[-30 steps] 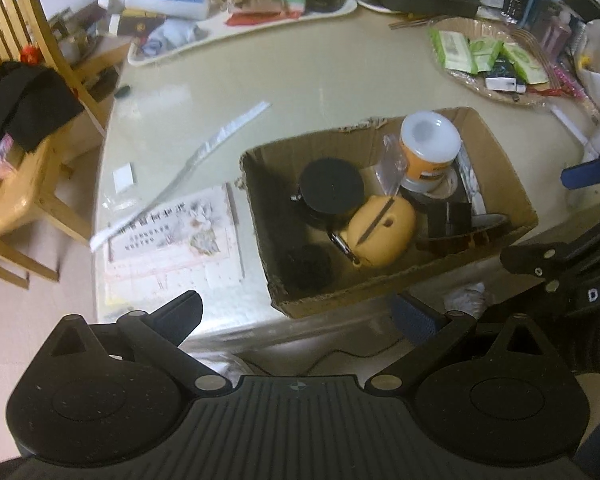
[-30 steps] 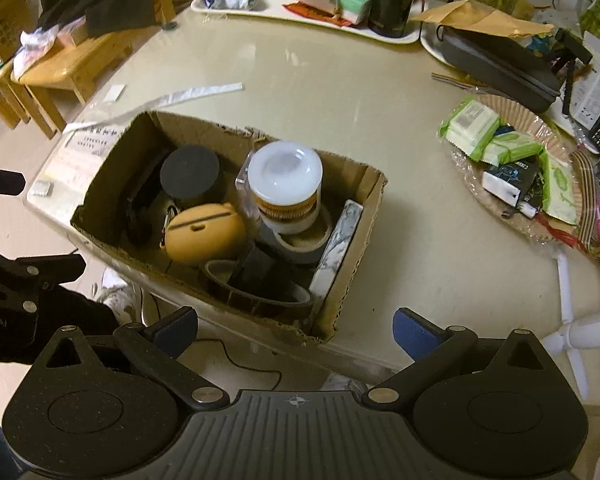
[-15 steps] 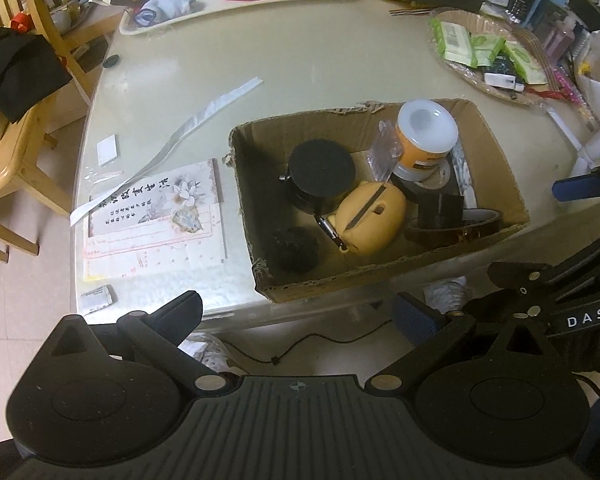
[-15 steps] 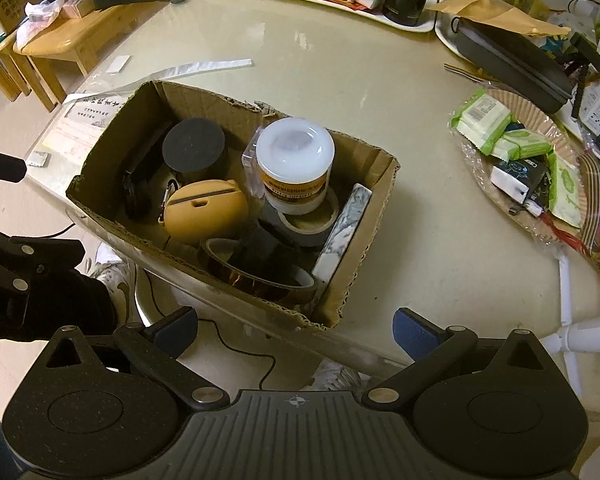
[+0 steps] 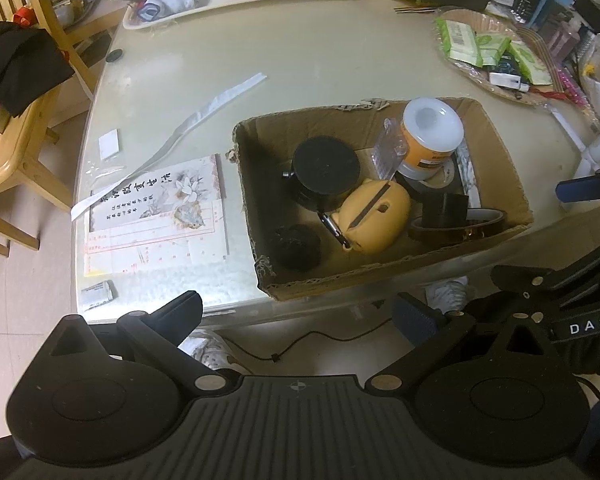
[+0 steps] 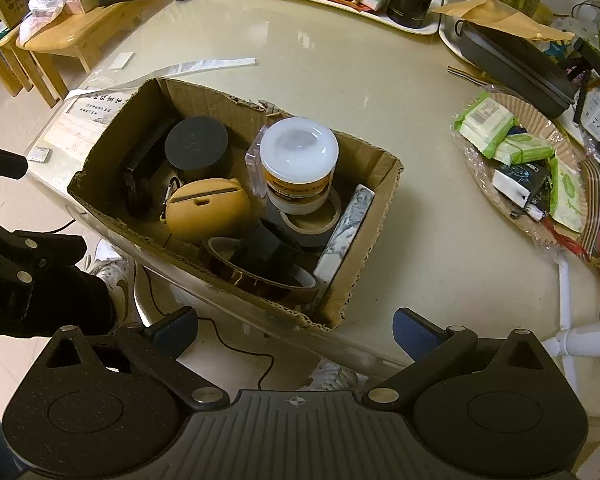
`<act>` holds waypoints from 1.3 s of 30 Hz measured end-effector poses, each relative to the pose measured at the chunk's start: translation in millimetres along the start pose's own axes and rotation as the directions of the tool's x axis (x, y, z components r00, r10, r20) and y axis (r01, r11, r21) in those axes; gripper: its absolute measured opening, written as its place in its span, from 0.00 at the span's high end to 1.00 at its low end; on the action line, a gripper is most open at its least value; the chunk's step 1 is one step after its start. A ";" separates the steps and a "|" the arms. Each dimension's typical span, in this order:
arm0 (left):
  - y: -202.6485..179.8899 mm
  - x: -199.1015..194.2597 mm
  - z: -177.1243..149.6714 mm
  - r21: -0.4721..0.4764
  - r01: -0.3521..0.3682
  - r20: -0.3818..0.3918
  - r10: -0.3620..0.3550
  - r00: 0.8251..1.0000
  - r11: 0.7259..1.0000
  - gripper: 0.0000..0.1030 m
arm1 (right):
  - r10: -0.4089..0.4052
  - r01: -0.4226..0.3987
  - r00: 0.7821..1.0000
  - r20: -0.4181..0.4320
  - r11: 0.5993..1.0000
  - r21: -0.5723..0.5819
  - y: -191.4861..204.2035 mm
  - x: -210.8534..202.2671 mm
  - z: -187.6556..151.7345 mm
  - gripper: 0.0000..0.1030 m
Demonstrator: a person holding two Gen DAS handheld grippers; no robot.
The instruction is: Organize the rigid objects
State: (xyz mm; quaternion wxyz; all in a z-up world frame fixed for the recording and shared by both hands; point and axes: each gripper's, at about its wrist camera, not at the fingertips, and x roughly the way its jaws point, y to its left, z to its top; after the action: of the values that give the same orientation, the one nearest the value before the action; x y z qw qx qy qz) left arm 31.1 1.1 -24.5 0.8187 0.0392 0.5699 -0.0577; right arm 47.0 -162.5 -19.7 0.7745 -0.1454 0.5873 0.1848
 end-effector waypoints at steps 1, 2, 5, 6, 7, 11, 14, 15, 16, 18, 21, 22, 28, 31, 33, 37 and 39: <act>0.0 0.1 0.2 0.001 0.000 -0.001 0.000 1.000 1.000 0.00 | 0.000 0.000 1.000 0.000 1.000 -0.002 0.1 0.1 -0.1 0.00; -0.2 0.1 0.2 0.001 0.000 -0.001 0.000 1.000 1.000 0.00 | -0.001 0.001 1.000 0.000 1.000 -0.002 0.1 0.1 0.1 0.00; -0.1 0.2 0.3 0.000 0.001 -0.001 -0.001 1.000 1.000 0.00 | -0.005 0.005 1.000 0.000 1.000 0.002 0.2 -0.1 0.1 0.00; -0.2 0.2 0.3 0.001 0.001 -0.001 -0.001 1.000 1.000 0.00 | -0.005 0.005 1.000 0.001 1.000 0.002 0.0 -0.1 0.3 0.00; -0.1 0.2 0.3 0.001 0.001 -0.001 -0.001 1.000 1.000 0.00 | -0.005 0.005 1.000 0.002 1.000 0.003 -0.2 -0.1 0.4 0.00; 0.1 0.1 0.0 -0.002 0.003 -0.001 -0.003 1.000 1.000 0.00 | -0.005 0.005 1.000 0.002 1.000 0.002 -0.5 0.1 0.3 0.00; 0.1 0.3 -0.1 -0.003 0.003 -0.002 -0.003 1.000 1.000 0.00 | -0.006 0.006 1.000 0.002 1.000 0.003 -1.1 0.1 0.4 0.00; 0.0 0.2 0.0 -0.003 0.003 -0.002 -0.003 1.000 1.000 0.00 | -0.007 0.007 1.000 0.003 1.000 0.003 -1.2 0.2 0.6 0.00; 0.0 0.2 -0.1 -0.004 0.003 -0.003 -0.003 1.000 1.000 0.00 | -0.009 0.009 1.000 0.004 1.000 0.003 -0.9 0.2 0.7 0.00; 0.7 0.5 0.1 -0.007 0.004 -0.003 -0.004 1.000 1.000 0.00 | -0.010 0.010 1.000 0.005 1.000 0.004 -0.9 -0.2 0.6 0.00; 1.0 0.9 0.1 -0.010 0.004 -0.005 -0.005 1.000 1.000 0.00 | -0.009 0.009 1.000 0.005 1.000 0.002 -0.9 -0.2 0.7 0.00; 0.8 0.8 0.0 -0.009 0.005 -0.004 -0.005 1.000 1.000 0.00 | -0.009 0.009 1.000 0.005 1.000 0.002 -0.6 -0.2 0.8 0.00; 1.3 0.9 0.1 -0.010 0.004 -0.005 -0.004 1.000 1.000 0.00 | -0.009 0.009 1.000 0.005 1.000 0.003 -0.6 -0.4 0.9 0.00; 1.2 0.8 0.2 -0.012 0.005 -0.005 -0.006 1.000 1.000 0.00 | -0.009 0.009 1.000 0.005 1.000 0.002 -0.7 -0.5 1.0 0.00; 1.4 0.9 0.1 -0.013 0.005 -0.006 -0.005 1.000 1.000 0.00 | -0.010 0.010 1.000 0.005 1.000 0.003 -0.8 -0.7 1.0 0.00; 1.4 1.0 0.2 -0.014 0.005 -0.006 -0.005 1.000 1.000 0.00 | -0.009 0.009 1.000 0.005 1.000 0.003 -1.0 -0.5 1.1 0.00; 1.4 1.0 0.2 -0.014 0.005 -0.006 -0.005 1.000 1.000 0.00 | -0.010 0.010 1.000 0.005 1.000 0.003 -0.9 -0.6 1.1 0.00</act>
State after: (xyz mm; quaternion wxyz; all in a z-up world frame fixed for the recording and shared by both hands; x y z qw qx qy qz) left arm 31.8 2.4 -25.4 0.8172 0.0321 0.5728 -0.0556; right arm 48.3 -162.9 -18.8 0.7770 -0.1467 0.5850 0.1805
